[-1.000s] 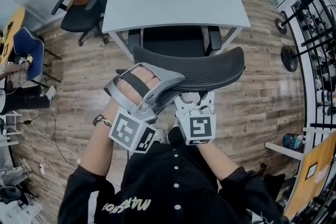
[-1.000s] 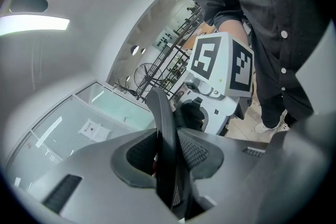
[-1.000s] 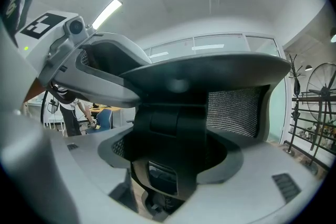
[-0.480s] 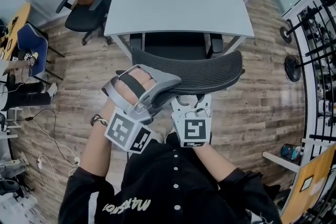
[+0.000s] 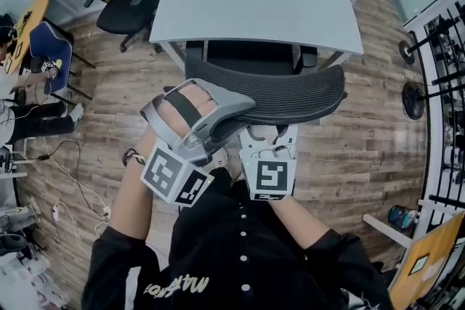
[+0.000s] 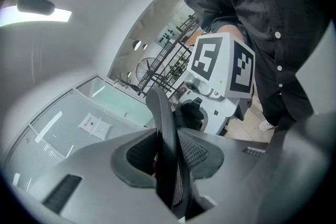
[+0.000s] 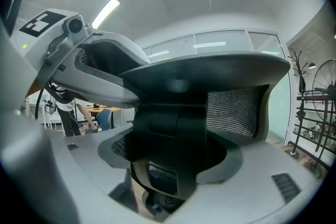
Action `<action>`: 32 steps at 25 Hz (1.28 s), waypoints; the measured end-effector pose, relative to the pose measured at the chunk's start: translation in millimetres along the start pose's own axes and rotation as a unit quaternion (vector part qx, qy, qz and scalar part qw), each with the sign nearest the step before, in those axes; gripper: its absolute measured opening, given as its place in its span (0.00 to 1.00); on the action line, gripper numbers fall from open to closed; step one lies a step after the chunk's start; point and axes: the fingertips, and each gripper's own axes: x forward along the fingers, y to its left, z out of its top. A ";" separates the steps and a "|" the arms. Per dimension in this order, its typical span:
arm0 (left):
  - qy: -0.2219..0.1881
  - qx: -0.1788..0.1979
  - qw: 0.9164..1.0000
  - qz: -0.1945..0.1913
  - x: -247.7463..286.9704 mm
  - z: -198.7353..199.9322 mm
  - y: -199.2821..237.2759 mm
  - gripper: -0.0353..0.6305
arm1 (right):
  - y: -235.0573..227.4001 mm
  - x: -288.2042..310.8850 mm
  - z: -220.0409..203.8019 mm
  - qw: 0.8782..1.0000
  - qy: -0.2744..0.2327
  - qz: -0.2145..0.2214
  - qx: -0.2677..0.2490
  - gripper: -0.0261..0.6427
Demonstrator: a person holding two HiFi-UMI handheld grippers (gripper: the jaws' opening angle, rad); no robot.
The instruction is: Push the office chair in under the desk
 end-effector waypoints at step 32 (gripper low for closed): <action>-0.012 0.015 1.000 0.011 24.2 -43.1 33.0 0.23 | -15.0 58.1 4.5 1.000 0.010 -0.007 0.000 0.54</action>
